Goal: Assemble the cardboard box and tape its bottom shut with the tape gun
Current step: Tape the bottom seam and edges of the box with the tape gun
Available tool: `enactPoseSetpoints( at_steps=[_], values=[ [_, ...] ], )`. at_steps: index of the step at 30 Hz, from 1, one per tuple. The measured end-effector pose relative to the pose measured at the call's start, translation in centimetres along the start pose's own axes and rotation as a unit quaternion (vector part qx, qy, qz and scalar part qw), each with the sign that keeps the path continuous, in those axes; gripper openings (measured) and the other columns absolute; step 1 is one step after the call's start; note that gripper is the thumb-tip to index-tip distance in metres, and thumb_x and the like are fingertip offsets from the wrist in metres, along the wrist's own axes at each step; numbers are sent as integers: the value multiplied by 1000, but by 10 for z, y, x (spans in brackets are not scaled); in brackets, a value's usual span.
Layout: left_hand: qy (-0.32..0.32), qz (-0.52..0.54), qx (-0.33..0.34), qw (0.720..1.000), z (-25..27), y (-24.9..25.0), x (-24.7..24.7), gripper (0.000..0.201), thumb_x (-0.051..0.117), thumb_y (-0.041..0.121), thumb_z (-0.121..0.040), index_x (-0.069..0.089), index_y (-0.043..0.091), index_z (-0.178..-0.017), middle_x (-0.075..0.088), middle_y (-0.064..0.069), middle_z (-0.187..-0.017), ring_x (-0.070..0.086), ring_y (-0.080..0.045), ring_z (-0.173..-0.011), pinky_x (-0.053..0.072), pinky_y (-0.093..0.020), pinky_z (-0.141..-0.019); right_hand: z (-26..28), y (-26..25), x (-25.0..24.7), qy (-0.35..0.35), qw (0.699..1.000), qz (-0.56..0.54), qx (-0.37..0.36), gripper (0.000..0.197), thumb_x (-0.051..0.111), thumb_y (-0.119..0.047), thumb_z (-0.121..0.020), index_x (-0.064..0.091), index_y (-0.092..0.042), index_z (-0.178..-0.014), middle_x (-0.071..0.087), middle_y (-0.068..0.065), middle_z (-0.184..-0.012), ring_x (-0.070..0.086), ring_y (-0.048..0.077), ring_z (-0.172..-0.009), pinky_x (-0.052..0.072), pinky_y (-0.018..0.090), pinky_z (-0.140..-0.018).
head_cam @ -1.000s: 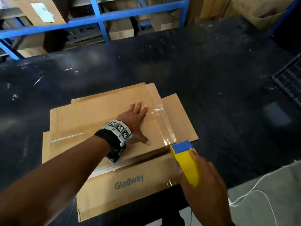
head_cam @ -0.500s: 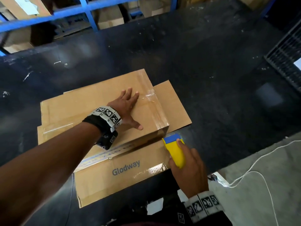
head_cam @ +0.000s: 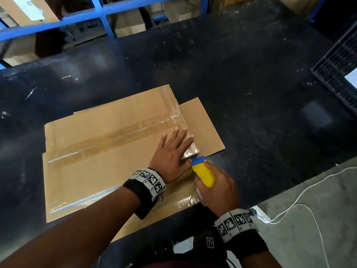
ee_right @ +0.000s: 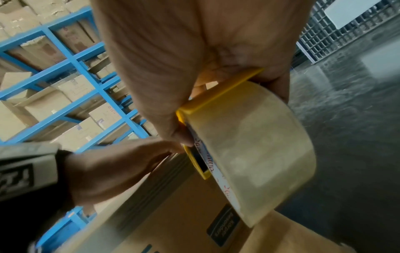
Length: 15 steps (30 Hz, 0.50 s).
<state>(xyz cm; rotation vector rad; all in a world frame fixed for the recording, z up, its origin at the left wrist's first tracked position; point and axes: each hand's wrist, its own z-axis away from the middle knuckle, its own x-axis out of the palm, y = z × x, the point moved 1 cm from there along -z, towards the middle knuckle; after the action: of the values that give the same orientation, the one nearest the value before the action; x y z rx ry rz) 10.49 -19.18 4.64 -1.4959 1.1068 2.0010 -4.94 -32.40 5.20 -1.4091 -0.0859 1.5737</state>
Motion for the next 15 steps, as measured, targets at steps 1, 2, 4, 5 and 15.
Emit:
enactPoseSetpoints(
  at_steps=[1, 2, 4, 5, 15],
  values=[
    [19, -1, -6, 1000, 0, 0, 2, 79, 39, 58, -93, 23, 29, -165, 7, 0, -175, -3, -25, -162, -1, -55, -129, -3, 3, 2, -11, 1000, 2, 7, 59, 50, -58, -71, 60, -32, -123, 67, 5, -95, 66, 29, -87, 55, 40, -77],
    [34, -2, -11, 999, 0, 1, 4, 76, 39, 58, -95, 24, 30, -164, 10, 1, -175, 0, -24, -162, 0, -54, -129, -5, 8, 5, -24, 1000, 10, 12, 62, 46, -62, -68, 62, -31, -119, 69, 5, -94, 67, 29, -87, 55, 39, -76],
    [54, -8, -24, 998, 0, 5, 6, 72, 37, 59, -97, 28, 31, -163, 16, 2, -174, 5, -23, -162, 1, -51, -129, 1, 19, 9, -41, 999, 23, 27, 63, 46, -64, -67, 61, -31, -119, 71, 5, -96, 68, 28, -89, 55, 35, -75],
    [61, -13, -34, 997, -2, 7, 7, 71, 37, 60, -97, 30, 32, -162, 19, 2, -174, 7, -22, -162, 1, -50, -129, 5, 25, 10, -44, 998, 22, 35, 60, 51, -61, -69, 61, -32, -121, 71, 5, -99, 68, 29, -91, 54, 33, -77],
    [73, 30, -35, 996, 5, 7, 3, 84, 58, 59, -89, 27, 31, -162, 19, -2, -173, 8, -24, -162, 9, -55, -129, 40, 32, -12, -12, 998, -53, -16, 37, 67, -47, -80, 62, -39, -116, 66, -14, -97, 65, 11, -92, 48, 26, -85]
  ],
)
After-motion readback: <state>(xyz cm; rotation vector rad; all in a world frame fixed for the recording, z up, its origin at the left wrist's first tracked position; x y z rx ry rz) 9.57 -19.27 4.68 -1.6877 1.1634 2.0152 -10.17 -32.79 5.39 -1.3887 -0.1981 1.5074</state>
